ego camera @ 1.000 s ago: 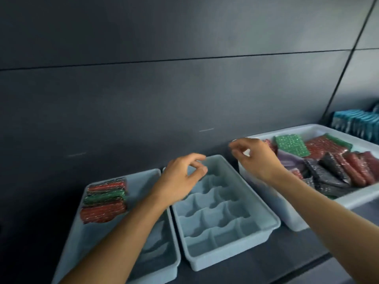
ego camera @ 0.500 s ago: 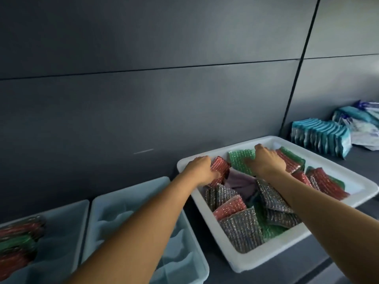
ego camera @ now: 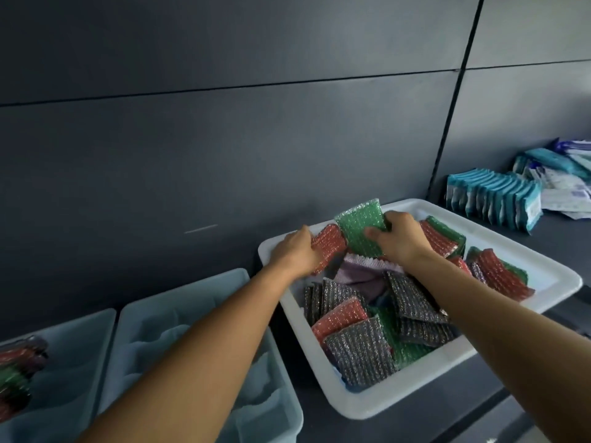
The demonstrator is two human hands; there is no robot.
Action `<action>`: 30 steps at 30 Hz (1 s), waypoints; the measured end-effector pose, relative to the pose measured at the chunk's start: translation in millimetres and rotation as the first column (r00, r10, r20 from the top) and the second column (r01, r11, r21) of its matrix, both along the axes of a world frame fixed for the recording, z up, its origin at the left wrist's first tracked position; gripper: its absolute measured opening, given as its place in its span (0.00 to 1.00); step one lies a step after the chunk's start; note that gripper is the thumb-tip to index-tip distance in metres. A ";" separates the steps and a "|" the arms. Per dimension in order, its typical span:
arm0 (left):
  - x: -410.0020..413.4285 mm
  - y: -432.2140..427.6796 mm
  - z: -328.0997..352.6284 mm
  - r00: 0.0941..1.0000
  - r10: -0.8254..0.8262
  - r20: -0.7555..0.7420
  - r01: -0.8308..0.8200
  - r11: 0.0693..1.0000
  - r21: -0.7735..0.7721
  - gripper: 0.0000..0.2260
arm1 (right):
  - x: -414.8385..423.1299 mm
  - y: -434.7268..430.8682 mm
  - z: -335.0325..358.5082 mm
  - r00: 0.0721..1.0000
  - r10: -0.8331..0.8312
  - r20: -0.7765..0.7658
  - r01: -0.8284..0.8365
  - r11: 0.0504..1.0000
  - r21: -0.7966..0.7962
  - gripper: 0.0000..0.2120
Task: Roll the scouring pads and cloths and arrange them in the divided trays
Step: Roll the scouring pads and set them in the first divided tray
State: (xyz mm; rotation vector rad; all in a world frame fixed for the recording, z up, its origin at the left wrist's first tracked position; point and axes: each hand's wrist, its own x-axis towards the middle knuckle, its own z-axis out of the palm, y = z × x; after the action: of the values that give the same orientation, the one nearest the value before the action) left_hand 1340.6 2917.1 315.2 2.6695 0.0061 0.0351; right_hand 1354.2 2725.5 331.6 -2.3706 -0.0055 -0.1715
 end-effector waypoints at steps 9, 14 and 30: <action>-110.9 86.1 38.6 0.934 0.125 0.335 0.025 0.912 -0.410 0.09 | -100.5 55.5 39.8 0.976 0.041 0.212 -0.102 0.954 0.283 0.14; -190.1 160.8 37.3 0.929 0.077 0.362 0.093 0.899 -0.429 0.06 | -145.1 116.7 42.5 0.950 0.135 0.282 -0.227 0.917 0.329 0.11; -337.0 396.8 -4.4 0.929 0.278 0.244 -0.206 0.937 -0.283 0.09 | -235.1 308.5 -4.1 0.872 0.429 0.234 -0.488 0.795 0.361 0.03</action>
State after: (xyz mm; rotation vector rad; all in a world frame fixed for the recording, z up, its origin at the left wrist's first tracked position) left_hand 1003.7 3313.9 310.8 2.3698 0.2372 0.4628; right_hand 1119.1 3034.0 327.5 -1.8629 -0.5622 -0.0898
